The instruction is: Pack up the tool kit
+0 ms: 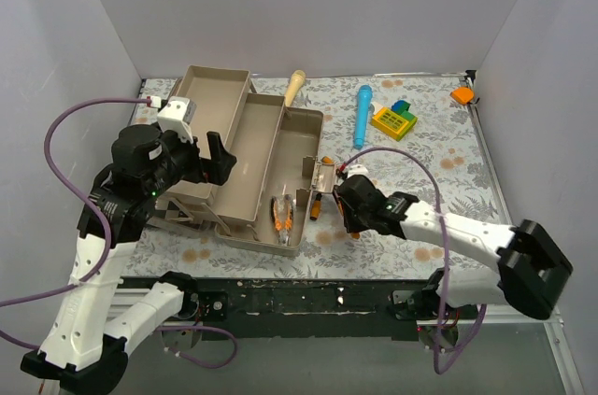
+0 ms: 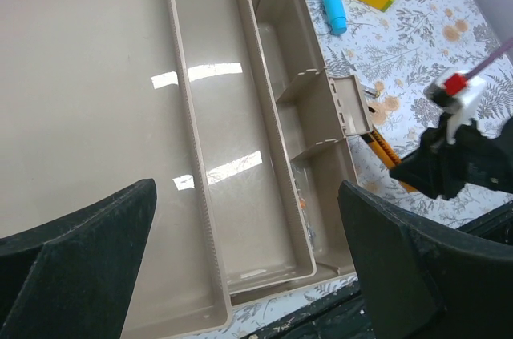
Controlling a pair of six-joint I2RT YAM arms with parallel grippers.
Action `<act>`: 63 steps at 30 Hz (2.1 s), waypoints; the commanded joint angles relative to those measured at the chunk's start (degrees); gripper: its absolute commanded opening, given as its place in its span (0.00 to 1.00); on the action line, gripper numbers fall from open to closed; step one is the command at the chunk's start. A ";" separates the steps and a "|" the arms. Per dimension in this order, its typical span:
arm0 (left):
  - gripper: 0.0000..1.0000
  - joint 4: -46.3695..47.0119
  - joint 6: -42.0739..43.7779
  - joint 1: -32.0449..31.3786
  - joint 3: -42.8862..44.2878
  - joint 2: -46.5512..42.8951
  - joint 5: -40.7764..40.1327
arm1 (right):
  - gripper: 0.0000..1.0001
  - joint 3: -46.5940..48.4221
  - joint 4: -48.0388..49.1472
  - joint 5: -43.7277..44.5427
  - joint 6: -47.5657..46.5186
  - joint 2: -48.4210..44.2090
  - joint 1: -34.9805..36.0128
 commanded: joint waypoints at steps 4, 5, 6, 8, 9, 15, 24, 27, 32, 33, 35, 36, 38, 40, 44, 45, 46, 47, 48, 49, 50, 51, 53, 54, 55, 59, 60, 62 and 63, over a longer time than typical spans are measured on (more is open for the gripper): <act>0.98 -0.10 0.69 0.37 2.77 1.08 -2.81 | 0.01 3.04 -21.26 8.51 10.98 -17.65 0.86; 0.98 -0.27 0.77 0.37 2.95 1.17 -4.22 | 0.01 3.74 -23.83 10.44 12.39 -19.32 0.86; 0.98 -0.36 0.86 0.37 3.30 1.17 -5.27 | 0.01 4.53 -25.51 11.15 12.84 -21.26 0.86; 0.98 -0.36 1.04 0.46 3.65 1.44 -6.60 | 0.01 7.07 -25.27 11.34 11.53 -25.47 0.86; 0.98 -0.28 1.04 0.46 3.91 1.61 -6.78 | 0.01 8.39 -23.43 10.73 10.48 -26.89 0.94; 0.98 0.51 -0.10 0.63 4.36 3.28 -7.04 | 0.01 19.63 -5.51 -2.71 9.58 -21.74 2.78; 0.98 -3.26 3.49 0.81 4.09 2.23 -25.84 | 0.01 35.03 12.69 -3.26 24.95 2.00 13.51; 0.98 -2.83 4.20 0.99 4.09 2.14 -27.61 | 0.01 37.49 14.12 -0.81 27.16 6.22 14.30; 0.98 -1.16 3.94 1.25 3.30 2.67 -26.74 | 0.01 34.43 18.23 3.69 35.32 8.86 14.39; 0.98 -0.81 3.68 1.34 2.95 2.67 -25.95 | 0.01 34.24 18.68 4.30 36.12 9.65 14.39; 0.98 -0.54 3.06 1.42 2.60 2.93 -24.72 | 0.01 35.73 17.81 5.62 37.10 11.85 14.39; 0.98 -0.54 2.89 1.34 2.34 2.93 -24.27 | 0.01 36.61 17.28 5.88 37.19 12.82 14.48; 0.98 -0.97 2.80 1.43 2.25 2.76 -24.53 | 0.01 38.45 15.62 6.76 37.10 14.75 14.39; 0.98 -1.41 3.15 1.43 2.16 2.32 -25.84 | 0.01 39.08 14.21 7.20 37.62 16.16 14.39; 0.98 -1.68 2.89 1.51 1.98 1.18 -26.73 | 0.01 38.20 15.60 8.35 37.63 17.48 14.48; 0.98 -1.51 2.71 1.43 1.81 1.09 -26.38 | 0.01 38.89 15.26 8.26 37.02 18.18 14.48; 0.98 -1.42 2.62 1.51 1.72 1.26 -25.94 | 0.02 40.12 14.47 8.00 36.14 18.88 14.48; 0.98 -1.59 2.45 1.51 1.72 1.44 -25.68 | 0.04 41.35 12.99 7.65 35.17 19.59 14.48; 0.98 -1.68 2.36 1.51 1.63 1.70 -25.33 | 0.09 42.49 12.19 6.86 34.30 20.03 14.57; 0.98 -1.68 2.27 1.43 1.72 2.05 -25.15 | 0.15 43.20 11.74 6.24 33.76 20.38 14.57; 0.98 -1.68 2.36 1.51 1.63 2.23 -25.06 | 0.26 43.38 11.74 5.89 33.41 20.47 14.48; 0.98 -1.59 2.36 1.51 1.72 2.32 -25.06 | 0.37 43.21 11.83 5.54 33.23 20.30 14.57; 0.98 -1.24 2.36 1.51 1.72 2.23 -24.54 | 0.47 42.60 12.09 5.19 32.62 19.42 14.57; 0.98 -1.07 2.27 1.43 1.72 2.23 -23.84 | 0.52 42.42 12.35 5.10 31.75 18.98 14.57; 0.98 -0.98 2.18 1.60 1.89 2.23 -23.05 | 0.55 42.24 12.62 5.10 30.69 18.54 14.57; 0.98 -0.54 1.13 1.78 3.47 2.84 -19.09 | 0.69 39.79 15.77 6.50 25.17 14.07 14.48; 0.98 -0.45 0.86 1.78 3.82 2.93 -18.48 | 0.70 38.74 17.44 6.85 22.45 12.32 14.48; 0.98 -0.10 0.77 1.78 4.44 3.19 -17.59 | 0.71 36.28 19.12 8.43 15.87 8.19 14.48; 0.98 -0.27 0.77 1.95 4.70 3.20 -17.33 | 0.72 35.05 18.95 10.09 12.52 5.47 14.48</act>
